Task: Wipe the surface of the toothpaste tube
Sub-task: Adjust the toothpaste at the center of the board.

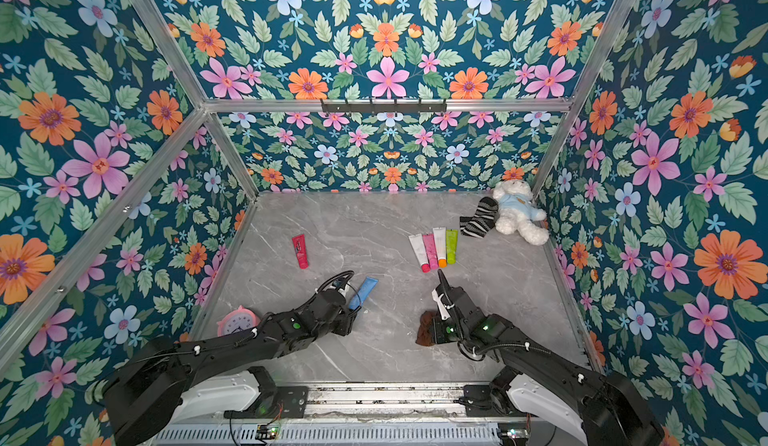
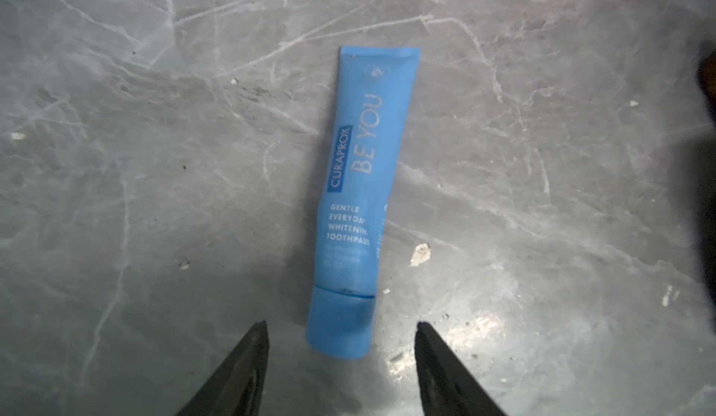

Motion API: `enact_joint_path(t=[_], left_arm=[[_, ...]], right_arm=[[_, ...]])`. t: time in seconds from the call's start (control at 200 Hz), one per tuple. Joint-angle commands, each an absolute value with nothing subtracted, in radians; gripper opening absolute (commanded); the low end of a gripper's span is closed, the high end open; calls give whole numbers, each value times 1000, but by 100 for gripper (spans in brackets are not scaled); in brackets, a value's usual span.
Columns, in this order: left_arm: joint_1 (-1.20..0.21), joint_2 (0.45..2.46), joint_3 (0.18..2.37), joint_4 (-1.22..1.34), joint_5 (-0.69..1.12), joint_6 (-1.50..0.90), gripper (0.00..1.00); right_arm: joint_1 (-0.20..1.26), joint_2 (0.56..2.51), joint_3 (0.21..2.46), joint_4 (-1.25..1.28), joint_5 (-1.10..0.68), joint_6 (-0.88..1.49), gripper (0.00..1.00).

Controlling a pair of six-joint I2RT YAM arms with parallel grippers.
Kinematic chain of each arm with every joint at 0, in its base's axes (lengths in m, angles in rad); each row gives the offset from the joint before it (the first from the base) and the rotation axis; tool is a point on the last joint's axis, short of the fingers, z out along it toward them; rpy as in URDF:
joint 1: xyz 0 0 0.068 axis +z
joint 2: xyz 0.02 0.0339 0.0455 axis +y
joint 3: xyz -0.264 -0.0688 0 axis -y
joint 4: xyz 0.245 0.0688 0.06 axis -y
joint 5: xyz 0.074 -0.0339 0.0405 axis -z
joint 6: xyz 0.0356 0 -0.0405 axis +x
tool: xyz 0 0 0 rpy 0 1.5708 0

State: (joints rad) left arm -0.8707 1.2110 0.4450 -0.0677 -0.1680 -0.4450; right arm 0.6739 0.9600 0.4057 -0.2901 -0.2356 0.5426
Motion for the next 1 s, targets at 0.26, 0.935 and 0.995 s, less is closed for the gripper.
enact_joint_path(t=[0.26,0.935,0.995], left_arm=[[-868,1324,494,-40,-157,-424,40],[-1150,1516,642,-17,-59,-268,12],[-1164,1539,649,-23,-74,-265,14]], right_arm=[[674,946,407,-285,-248,534,0],[674,866,489,-282,-267,535,0],[675,933,520,-264,-254,521,0]])
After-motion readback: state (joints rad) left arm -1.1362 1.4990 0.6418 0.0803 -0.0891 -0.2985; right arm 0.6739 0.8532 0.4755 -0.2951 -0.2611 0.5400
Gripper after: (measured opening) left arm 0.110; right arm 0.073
